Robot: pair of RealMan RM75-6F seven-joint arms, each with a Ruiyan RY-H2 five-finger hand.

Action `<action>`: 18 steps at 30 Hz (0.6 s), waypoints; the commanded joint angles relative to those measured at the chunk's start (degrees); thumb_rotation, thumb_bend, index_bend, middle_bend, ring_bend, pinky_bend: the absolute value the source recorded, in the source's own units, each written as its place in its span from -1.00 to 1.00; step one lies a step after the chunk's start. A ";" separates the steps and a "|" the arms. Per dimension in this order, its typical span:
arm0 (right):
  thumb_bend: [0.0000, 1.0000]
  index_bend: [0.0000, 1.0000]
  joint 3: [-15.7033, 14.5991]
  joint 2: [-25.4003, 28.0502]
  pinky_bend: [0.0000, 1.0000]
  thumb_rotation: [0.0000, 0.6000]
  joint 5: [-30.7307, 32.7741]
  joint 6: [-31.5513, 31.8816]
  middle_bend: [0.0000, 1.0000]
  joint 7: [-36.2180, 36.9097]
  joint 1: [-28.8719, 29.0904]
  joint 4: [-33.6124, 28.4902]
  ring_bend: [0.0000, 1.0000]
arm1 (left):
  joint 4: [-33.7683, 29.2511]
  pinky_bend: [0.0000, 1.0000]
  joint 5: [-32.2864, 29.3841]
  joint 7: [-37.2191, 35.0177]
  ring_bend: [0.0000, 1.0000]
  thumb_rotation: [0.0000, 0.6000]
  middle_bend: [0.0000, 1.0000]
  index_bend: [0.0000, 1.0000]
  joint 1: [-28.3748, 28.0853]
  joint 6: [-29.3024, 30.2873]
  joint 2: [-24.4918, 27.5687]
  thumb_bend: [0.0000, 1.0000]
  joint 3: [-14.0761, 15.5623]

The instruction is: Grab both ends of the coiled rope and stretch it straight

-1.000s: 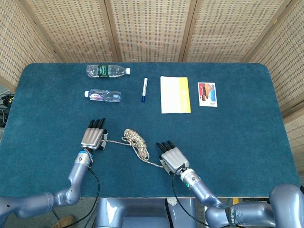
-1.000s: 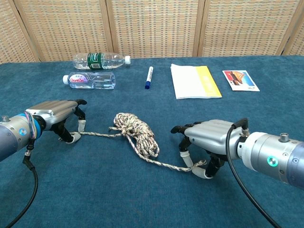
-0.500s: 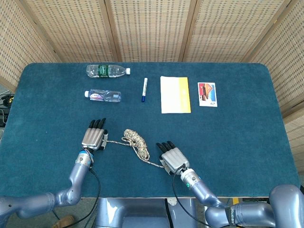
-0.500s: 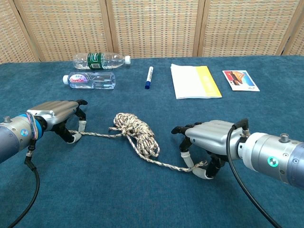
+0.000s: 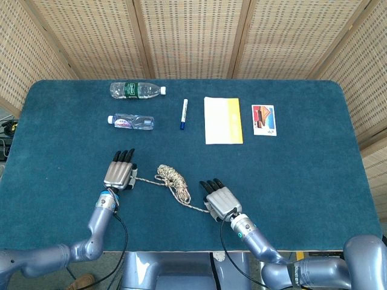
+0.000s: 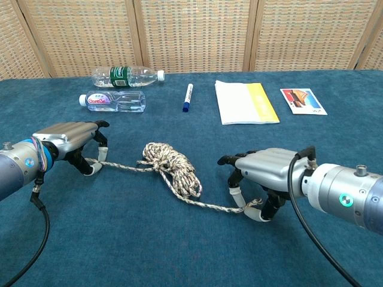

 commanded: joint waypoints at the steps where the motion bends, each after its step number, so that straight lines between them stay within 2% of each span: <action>1: -0.08 0.26 0.60 1.30 -1.00 1.00 -0.57 1.00 -1.00 0.49 -0.36 -0.60 -1.00 | -0.81 -1.00 0.80 -0.44 -1.00 1.00 -1.00 0.47 -0.04 0.81 1.33 -0.02 -0.70; 9: -0.08 0.26 1.52 6.24 -1.00 1.00 -1.09 3.24 -1.00 1.97 -1.87 -2.63 -1.00 | -4.15 -1.00 2.10 -0.74 -1.00 1.00 -1.00 0.51 -0.20 1.61 4.93 0.00 -1.54; 18: -0.08 0.26 1.76 12.32 -1.00 1.00 -1.59 5.28 -1.00 5.60 -4.71 -3.20 -1.00 | -7.66 -1.00 3.49 0.36 -1.00 1.00 -1.00 0.52 0.08 3.11 7.42 0.00 -0.77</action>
